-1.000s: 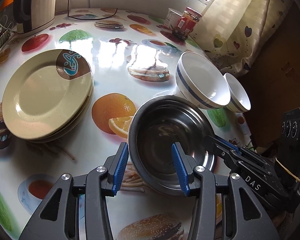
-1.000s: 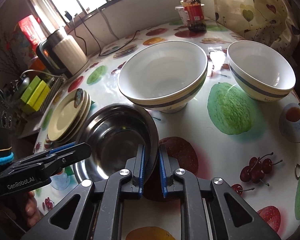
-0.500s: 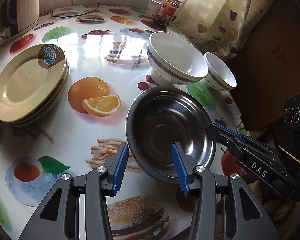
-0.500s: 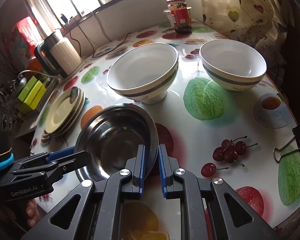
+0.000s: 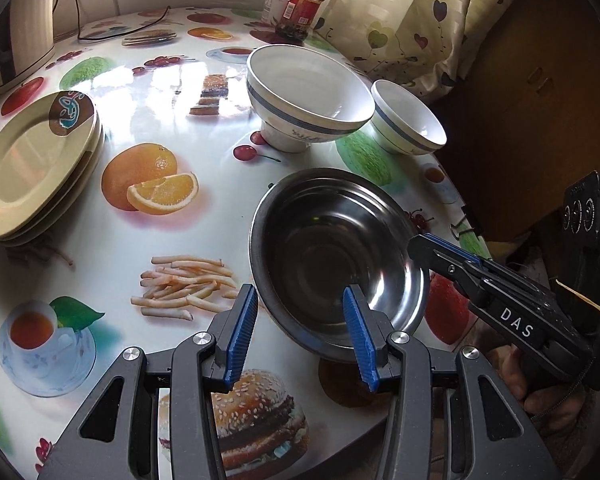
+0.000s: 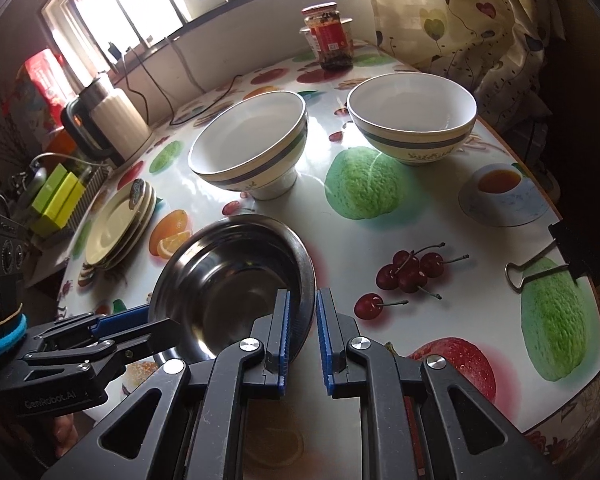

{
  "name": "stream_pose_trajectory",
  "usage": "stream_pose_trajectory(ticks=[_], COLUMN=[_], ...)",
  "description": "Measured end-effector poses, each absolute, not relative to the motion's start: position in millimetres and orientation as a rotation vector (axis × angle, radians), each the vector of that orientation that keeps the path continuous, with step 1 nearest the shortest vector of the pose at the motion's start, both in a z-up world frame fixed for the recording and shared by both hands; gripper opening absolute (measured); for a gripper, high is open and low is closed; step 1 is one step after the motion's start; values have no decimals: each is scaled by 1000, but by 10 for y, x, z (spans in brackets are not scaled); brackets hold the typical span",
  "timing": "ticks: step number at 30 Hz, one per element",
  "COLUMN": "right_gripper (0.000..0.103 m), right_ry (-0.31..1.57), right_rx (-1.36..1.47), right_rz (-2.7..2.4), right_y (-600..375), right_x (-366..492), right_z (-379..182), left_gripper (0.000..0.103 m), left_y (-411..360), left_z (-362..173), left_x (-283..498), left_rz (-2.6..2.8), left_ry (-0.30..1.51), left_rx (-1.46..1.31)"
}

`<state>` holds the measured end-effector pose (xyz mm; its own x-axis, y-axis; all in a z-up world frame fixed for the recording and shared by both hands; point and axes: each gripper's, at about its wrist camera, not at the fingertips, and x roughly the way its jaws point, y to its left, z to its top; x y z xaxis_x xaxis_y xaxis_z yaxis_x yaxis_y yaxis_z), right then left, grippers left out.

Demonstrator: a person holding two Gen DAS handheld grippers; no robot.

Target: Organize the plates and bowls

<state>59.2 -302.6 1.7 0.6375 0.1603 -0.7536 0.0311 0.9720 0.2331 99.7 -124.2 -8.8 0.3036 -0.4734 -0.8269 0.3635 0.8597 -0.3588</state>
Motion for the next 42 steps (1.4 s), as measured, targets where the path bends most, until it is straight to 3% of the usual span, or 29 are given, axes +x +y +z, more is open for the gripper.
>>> stream_pose_trajectory(ticks=[7, 12, 17, 42], right_gripper=[15, 34, 43, 43], right_ry=[833, 771, 740, 818], right_rx=[234, 221, 200, 123], right_rz=[43, 30, 23, -5], right_y=[-3083, -3131, -3145, -3015], right_x=[503, 470, 607, 1663], right_z=[132, 306, 455, 442], left_gripper=[46, 46, 46, 45], left_y=[-1135, -996, -986, -1416], left_z=[37, 165, 289, 179], left_x=[1019, 1169, 1433, 2345], left_rz=[-528, -471, -442, -432], left_ry=[1085, 1034, 998, 1028], left_rx=[-111, -114, -127, -65])
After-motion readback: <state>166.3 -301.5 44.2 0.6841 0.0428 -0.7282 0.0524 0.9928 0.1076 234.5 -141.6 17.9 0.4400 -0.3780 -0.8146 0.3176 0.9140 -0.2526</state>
